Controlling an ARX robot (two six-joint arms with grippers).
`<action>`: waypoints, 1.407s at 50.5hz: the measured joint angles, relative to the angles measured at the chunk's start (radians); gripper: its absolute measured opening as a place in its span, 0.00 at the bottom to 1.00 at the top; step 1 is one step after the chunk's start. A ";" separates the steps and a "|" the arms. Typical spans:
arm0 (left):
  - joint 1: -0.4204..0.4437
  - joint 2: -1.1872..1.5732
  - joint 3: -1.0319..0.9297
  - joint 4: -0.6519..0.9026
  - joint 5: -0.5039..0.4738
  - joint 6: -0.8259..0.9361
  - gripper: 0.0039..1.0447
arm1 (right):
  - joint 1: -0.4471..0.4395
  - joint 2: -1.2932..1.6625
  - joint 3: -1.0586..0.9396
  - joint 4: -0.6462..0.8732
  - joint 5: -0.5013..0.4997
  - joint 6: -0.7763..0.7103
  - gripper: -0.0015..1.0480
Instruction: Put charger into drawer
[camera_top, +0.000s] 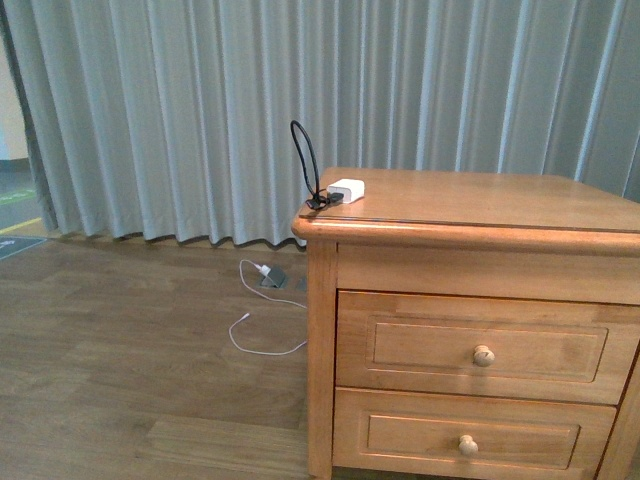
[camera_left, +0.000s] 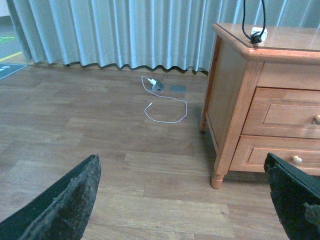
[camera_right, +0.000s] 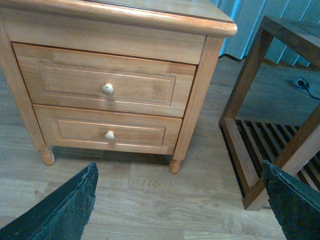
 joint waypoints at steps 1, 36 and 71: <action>0.000 0.000 0.000 0.000 0.000 0.000 0.95 | -0.001 0.034 0.014 0.023 -0.010 -0.003 0.92; 0.000 0.000 0.000 0.000 0.000 0.000 0.95 | 0.156 1.491 0.623 0.656 0.011 0.055 0.92; 0.000 0.000 0.000 0.000 0.000 0.000 0.95 | 0.136 2.076 1.213 0.614 0.087 0.212 0.92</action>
